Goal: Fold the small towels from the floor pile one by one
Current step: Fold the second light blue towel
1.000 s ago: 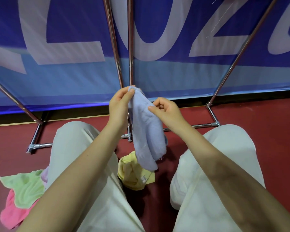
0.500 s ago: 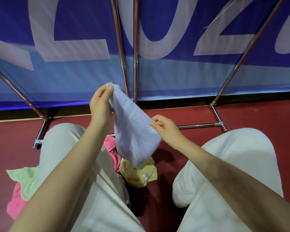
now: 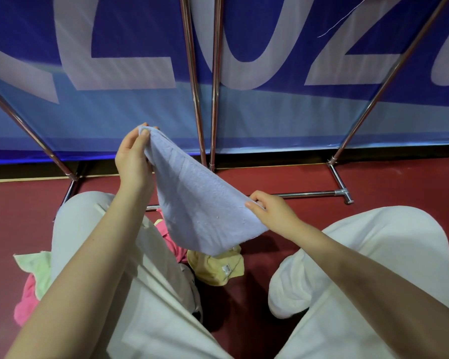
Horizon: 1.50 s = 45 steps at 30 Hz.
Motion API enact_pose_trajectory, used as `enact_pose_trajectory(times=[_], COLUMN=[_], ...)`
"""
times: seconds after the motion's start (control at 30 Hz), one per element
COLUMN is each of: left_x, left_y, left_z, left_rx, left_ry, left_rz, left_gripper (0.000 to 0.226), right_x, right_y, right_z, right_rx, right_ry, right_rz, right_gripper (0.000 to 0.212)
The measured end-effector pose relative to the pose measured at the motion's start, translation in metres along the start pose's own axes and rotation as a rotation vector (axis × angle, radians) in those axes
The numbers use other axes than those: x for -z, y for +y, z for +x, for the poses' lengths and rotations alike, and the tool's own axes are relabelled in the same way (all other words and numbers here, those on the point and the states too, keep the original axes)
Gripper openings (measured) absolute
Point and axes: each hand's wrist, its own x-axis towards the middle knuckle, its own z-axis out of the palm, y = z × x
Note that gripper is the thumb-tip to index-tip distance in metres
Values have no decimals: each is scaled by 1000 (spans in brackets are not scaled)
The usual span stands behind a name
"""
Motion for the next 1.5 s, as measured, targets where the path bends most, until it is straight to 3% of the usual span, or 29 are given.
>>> enact_pose_trajectory(times=[0.1,0.2,0.37,0.57,0.73,0.9,1.1,1.33,1.5], left_x=[1,0,-8,-9,-11,-10,5,7,8], left_y=[-1,1,2,3,0,-10,-35,-43,-40], left_z=[-3,-7,-17,-17,-15,-2,24,26,23], left_rx=[-47,-117,-158,-151,-141,-151,78,163,194], left_ry=[-28,-83,-212,-246,-263,-149,221,119,180], left_rz=[61,169,218,227,213,238,136,99,78], left_gripper=[13,12,9,11,12,10,11,11,16], right_x=[3,8,14,21,18,17,43,61,59], right_y=[6,11,22,22,25,30,3,-18,-20], right_z=[-1,2,7,11,14,15,19,11,12], right_rx=[-15,-80,-170,-197,-271,-368,-165,-96,-171], right_ry=[10,82,176,335,207,62,408,428,480], right_rz=[-134,-105,-75,-85,-441,-67,393,811,789], right_gripper=[23,40,7,7,21,9,4,14,7])
